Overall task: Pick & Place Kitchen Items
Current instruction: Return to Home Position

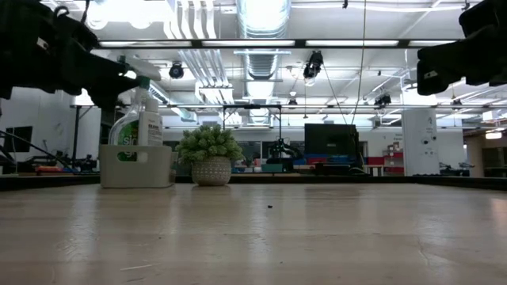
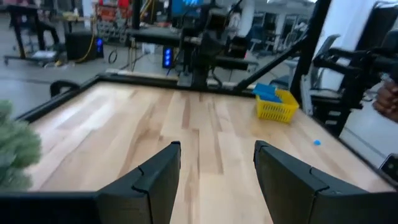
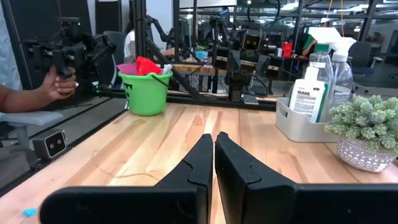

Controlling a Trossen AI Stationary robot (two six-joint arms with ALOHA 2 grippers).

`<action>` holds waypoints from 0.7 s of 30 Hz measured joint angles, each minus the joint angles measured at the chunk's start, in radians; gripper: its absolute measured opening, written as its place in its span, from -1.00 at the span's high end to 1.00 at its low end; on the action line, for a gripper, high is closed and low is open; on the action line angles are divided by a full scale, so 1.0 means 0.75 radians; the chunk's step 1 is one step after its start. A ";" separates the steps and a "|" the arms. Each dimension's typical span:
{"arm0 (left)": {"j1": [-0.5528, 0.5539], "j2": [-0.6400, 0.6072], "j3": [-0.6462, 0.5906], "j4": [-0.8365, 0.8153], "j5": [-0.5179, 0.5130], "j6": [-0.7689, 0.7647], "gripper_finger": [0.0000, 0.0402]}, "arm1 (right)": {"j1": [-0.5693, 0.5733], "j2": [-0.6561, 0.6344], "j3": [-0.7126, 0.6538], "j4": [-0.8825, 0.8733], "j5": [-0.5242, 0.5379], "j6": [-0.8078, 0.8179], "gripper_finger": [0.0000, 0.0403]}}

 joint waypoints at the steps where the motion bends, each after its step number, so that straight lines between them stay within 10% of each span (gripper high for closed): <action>1: 0.000 -0.030 0.003 -0.044 -0.016 0.000 -0.03 | 0.000 0.005 0.000 0.000 -0.001 0.000 0.92; 21: -0.046 -0.279 0.049 -0.402 -0.204 0.040 -0.03 | 0.001 0.084 -0.001 -0.004 0.060 0.036 0.92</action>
